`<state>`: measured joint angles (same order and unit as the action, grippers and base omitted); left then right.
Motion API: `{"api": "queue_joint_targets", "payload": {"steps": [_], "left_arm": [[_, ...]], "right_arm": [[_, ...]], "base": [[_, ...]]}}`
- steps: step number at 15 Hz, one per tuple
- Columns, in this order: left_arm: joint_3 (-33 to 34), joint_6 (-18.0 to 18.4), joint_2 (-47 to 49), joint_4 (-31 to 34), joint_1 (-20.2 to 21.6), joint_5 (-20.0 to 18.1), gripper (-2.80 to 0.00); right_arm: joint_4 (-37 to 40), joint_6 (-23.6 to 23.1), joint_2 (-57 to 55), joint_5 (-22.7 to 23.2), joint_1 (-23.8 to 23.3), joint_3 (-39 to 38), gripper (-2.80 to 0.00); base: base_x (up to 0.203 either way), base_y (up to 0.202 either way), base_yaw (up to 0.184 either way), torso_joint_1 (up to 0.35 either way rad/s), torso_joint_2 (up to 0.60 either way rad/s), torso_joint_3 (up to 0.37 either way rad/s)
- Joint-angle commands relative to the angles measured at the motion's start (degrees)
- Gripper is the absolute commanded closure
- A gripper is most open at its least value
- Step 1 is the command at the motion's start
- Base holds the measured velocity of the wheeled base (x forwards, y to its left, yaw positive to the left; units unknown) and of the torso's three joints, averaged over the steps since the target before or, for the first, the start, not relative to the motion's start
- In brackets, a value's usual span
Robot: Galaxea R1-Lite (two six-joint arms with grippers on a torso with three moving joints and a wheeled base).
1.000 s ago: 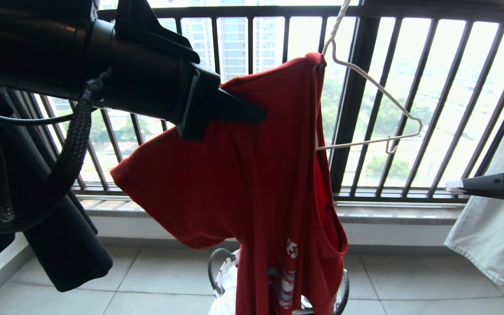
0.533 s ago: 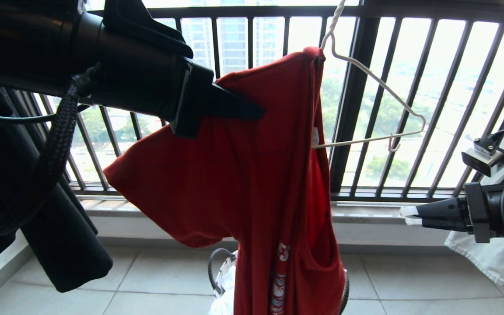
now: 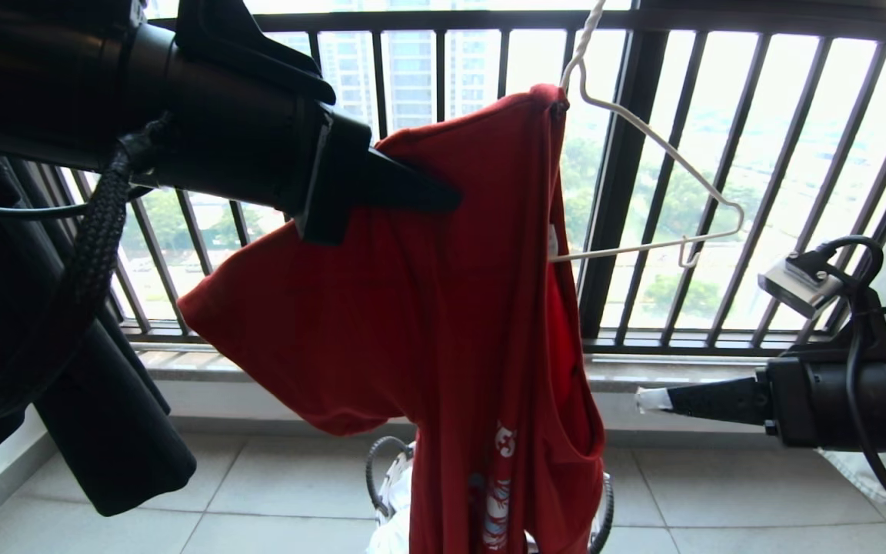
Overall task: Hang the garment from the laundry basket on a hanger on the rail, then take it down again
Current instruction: Hang the clothes on the clothes rack
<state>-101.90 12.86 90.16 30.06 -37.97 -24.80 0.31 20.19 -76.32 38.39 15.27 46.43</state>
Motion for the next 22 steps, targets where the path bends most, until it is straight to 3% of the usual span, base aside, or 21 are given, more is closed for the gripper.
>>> {"api": "queue_joint_targets", "payload": {"steps": [1, 5, 12, 16, 17, 18, 22], "left_arm": [[0.59, 0.15, 0.17, 0.17, 0.0, -0.08, 0.0], [0.74, 0.15, 0.45, 0.17, -0.08, -0.09, 0.0], [0.57, 0.15, 0.37, 0.17, -0.15, -0.08, 0.0], [0.39, 0.15, 0.27, 0.17, -0.08, -0.09, 0.0], [0.3, 0.07, 0.28, 0.17, -0.08, -0.17, 0.0], [0.21, 0.14, 0.2, 0.09, -0.16, -0.17, 0.0], [0.3, 0.06, -0.34, 0.08, -0.08, -0.17, 0.0]], "right_arm": [[-3.25, -0.01, 0.36, -3.88, 6.03, 0.21, -2.8], [-4.75, -1.12, -4.46, -12.16, 9.25, 3.4, -2.8], [-4.79, -1.81, -5.49, -13.22, 10.98, 4.63, -2.8], [-4.71, -1.36, -8.42, -18.48, 13.16, 6.67, -2.8], [-4.72, -1.31, -9.44, -18.89, 13.4, 7.04, -2.25], [-4.76, -1.22, -10.18, -18.96, 13.54, 7.45, 0.0], [-4.79, 0.02, -11.48, -20.99, 14.17, 8.06, 0.0]], "base": [[0.0, 0.0, 0.0, 0.0, 0.0, 0.0], [0.0, 0.0, 0.0, 0.0, 0.0, 0.0], [0.0, 0.0, 0.0, 0.0, 0.0, 0.0], [0.0, 0.0, 0.0, 0.0, 0.0, 0.0], [0.0, 0.0, 0.0, 0.0, 0.0, 0.0], [0.0, 0.0, 0.0, 0.0, 0.0, 0.0], [0.0, 0.0, 0.0, 0.0, 0.0, 0.0]]}}
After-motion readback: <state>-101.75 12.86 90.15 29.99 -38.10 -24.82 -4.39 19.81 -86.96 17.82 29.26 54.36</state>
